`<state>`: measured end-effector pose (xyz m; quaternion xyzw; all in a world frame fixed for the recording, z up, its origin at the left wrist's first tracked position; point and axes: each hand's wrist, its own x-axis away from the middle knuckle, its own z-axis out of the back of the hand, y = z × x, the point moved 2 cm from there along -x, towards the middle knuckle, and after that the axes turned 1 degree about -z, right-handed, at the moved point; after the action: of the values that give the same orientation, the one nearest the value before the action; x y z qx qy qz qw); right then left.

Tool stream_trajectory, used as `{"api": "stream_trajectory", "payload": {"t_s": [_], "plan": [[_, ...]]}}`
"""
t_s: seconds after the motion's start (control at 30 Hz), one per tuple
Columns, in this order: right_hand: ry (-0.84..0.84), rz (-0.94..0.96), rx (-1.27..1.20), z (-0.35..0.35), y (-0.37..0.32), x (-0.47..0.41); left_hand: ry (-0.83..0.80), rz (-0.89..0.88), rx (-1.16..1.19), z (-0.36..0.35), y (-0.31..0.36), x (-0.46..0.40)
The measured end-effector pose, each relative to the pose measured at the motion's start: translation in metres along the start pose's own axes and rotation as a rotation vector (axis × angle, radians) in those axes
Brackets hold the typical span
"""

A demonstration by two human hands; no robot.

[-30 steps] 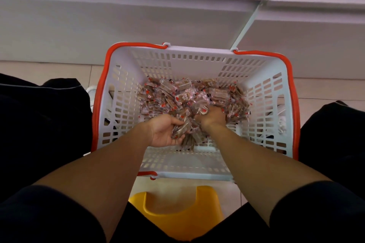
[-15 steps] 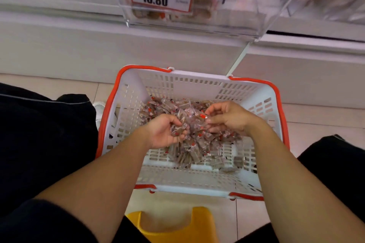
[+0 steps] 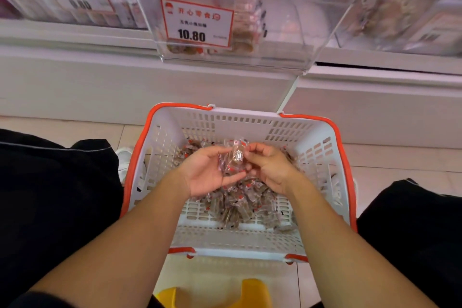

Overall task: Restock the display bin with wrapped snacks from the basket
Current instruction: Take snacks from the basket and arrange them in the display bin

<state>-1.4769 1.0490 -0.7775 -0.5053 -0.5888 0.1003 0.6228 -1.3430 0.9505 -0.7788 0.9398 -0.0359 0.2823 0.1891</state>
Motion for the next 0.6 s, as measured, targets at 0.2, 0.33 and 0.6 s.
{"api": "stream_trajectory", "payload": {"t_s": [0.2, 0.33, 0.6], "plan": [[-0.014, 0.180, 0.491, 0.002, -0.040, 0.015, 0.092, 0.029, -0.184, -0.015, 0.016, 0.008], [-0.308, 0.206, 0.736, -0.013, -0.093, 0.050, 0.002, 0.117, -0.500, -0.060, 0.040, 0.028], [-0.181, 0.647, 1.104, -0.022, -0.248, 0.172, -0.394, 0.096, -0.944, -0.201, 0.133, 0.105]]}}
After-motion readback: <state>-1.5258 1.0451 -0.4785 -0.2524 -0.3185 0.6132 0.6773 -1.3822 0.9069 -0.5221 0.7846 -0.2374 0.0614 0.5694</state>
